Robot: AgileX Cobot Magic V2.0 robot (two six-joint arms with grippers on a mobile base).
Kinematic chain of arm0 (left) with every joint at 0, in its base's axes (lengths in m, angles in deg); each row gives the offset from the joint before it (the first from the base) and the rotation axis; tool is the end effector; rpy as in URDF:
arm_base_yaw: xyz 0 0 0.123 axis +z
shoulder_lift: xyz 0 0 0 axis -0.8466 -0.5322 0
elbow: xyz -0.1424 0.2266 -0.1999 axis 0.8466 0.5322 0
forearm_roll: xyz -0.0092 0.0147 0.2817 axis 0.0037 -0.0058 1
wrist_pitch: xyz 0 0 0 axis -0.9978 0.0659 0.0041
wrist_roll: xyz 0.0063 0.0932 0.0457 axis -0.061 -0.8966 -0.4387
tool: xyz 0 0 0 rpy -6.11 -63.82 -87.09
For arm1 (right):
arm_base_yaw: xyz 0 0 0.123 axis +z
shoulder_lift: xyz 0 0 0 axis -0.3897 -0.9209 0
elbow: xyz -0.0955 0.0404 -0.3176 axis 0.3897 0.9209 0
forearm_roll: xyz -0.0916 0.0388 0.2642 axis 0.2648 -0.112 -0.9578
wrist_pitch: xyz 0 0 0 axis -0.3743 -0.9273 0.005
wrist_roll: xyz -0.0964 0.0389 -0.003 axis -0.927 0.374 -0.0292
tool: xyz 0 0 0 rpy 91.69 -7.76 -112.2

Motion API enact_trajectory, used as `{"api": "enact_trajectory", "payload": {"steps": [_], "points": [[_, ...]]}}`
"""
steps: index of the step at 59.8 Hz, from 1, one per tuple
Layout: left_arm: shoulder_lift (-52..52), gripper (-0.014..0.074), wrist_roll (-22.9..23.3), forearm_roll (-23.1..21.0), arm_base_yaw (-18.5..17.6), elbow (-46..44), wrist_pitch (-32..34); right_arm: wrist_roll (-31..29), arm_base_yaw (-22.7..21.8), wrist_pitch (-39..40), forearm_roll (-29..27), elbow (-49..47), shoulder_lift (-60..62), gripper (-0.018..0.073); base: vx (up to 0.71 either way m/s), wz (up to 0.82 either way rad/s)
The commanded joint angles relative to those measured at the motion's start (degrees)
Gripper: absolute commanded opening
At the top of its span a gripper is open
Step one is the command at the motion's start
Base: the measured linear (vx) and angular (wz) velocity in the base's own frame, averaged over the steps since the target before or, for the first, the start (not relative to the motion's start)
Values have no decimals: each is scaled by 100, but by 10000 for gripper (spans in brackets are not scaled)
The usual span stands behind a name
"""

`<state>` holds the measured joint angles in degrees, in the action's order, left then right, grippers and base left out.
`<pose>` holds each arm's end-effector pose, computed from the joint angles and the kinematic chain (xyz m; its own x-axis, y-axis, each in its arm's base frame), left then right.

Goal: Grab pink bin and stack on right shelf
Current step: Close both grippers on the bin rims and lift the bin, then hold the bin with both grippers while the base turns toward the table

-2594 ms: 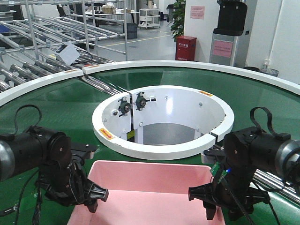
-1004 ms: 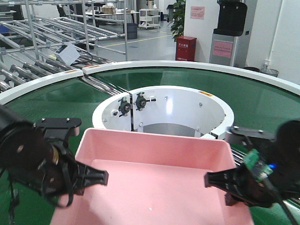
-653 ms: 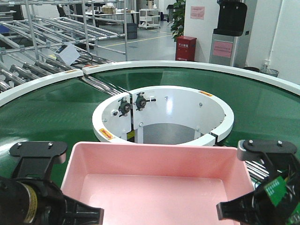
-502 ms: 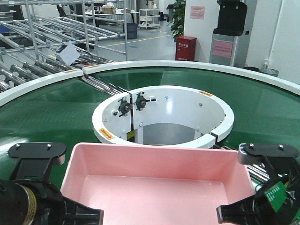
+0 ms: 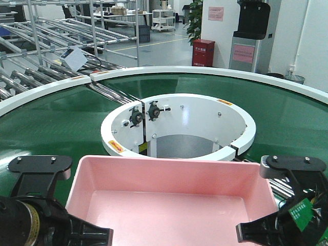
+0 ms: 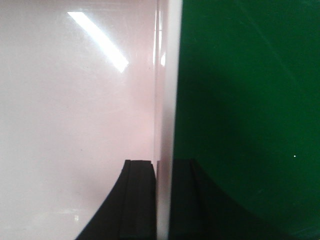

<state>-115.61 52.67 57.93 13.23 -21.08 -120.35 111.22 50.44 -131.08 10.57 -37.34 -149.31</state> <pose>0.2139 -0.1656 0.3610 -0.8204 0.0016 -0.5718 0.0718 0.9924 -0.1001 0.2365 0.1070 0.3523 -0.8700 -0.0108 -0.4930 -0.0583 0.9950 0.0810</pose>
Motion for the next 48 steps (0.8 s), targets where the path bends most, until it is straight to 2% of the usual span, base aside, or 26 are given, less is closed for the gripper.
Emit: {"api": "enact_trajectory", "payload": {"steps": [1, 48], "points": [[191, 41, 22, 211, -54, -190, 376, -17, -17, 277, 243, -164, 145, 84, 0, 0], [191, 41, 22, 211, -54, -190, 376, -34, -17, 271, 254, -164, 145, 84, -1, -3]]}}
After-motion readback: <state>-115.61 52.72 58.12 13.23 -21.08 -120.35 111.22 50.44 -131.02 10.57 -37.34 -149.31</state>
